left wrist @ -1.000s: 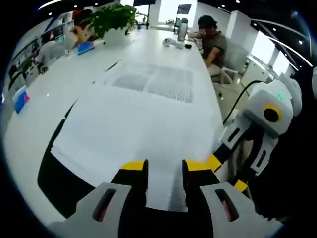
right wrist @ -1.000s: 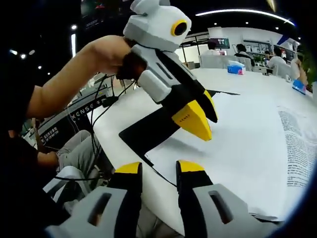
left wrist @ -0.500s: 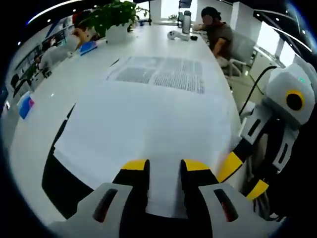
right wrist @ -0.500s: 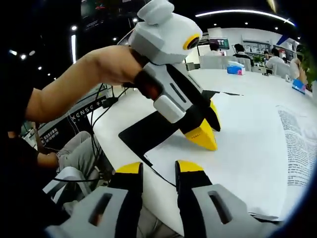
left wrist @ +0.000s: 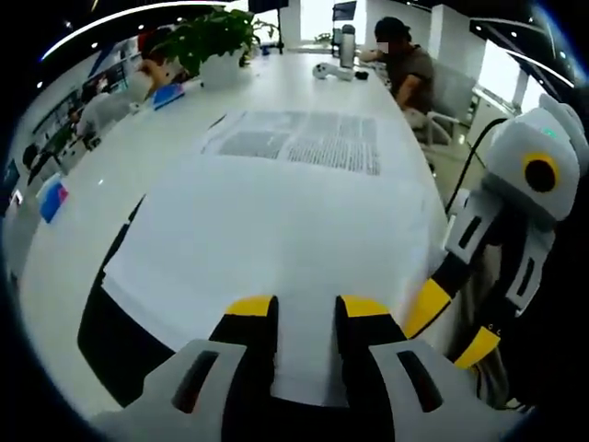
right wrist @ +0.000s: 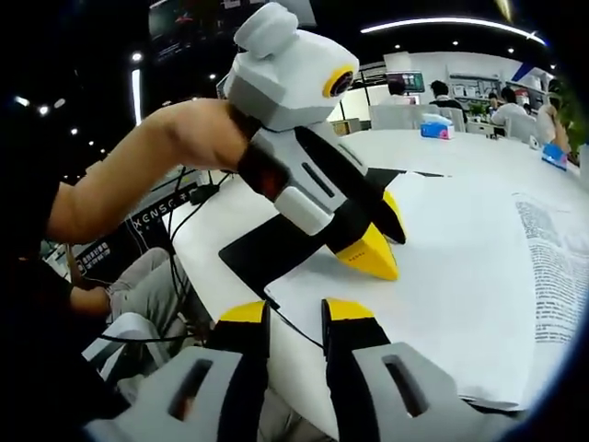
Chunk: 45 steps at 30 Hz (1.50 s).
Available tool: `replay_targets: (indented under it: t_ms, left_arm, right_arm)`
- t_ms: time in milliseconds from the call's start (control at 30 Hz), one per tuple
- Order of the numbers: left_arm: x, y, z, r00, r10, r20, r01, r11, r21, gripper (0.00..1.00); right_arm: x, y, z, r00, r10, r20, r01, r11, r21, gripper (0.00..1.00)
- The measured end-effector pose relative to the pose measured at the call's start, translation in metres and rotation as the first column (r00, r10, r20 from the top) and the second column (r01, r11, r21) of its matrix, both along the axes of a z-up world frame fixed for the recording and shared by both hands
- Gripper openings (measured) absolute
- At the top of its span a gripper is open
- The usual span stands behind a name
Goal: Flip through the bound document one page at a time
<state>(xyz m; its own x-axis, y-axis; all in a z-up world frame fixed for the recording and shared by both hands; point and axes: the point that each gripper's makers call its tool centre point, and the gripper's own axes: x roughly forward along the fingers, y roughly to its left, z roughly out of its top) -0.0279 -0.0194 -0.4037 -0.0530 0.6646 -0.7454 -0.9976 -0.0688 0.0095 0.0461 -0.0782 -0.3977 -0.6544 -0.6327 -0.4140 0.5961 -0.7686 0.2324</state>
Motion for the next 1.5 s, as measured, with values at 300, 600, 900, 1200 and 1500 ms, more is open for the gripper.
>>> replay_targets:
  t_ms: [300,600,900,1200,1500]
  left_arm:
    - [-0.001,-0.002,0.003,0.999,0.036,0.004,-0.036,0.979,0.2,0.28]
    - [-0.001,0.001,0.006,1.0,0.03,0.001,-0.029,0.978,0.204,0.27]
    - [-0.004,0.0,0.005,1.0,0.022,0.003,-0.022,0.985,0.172,0.25]
    - [-0.001,0.001,0.004,1.0,0.019,0.0,-0.019,0.985,0.172,0.25]
    - [0.0,0.002,0.004,0.999,0.031,0.013,-0.032,0.986,0.162,0.24]
  right_arm:
    - [-0.002,0.0,0.001,1.0,-0.011,0.001,0.011,0.999,-0.036,0.22]
    - [-0.002,0.0,0.001,1.0,-0.007,0.014,0.008,0.999,-0.032,0.23]
    - [0.011,0.007,0.05,0.979,-0.007,-0.204,-0.025,0.988,-0.152,0.27]
    - [0.018,0.067,0.09,0.941,-0.074,-0.33,0.011,0.982,-0.187,0.26]
    - [0.015,0.136,0.1,0.924,-0.118,-0.364,0.066,0.986,-0.151,0.24]
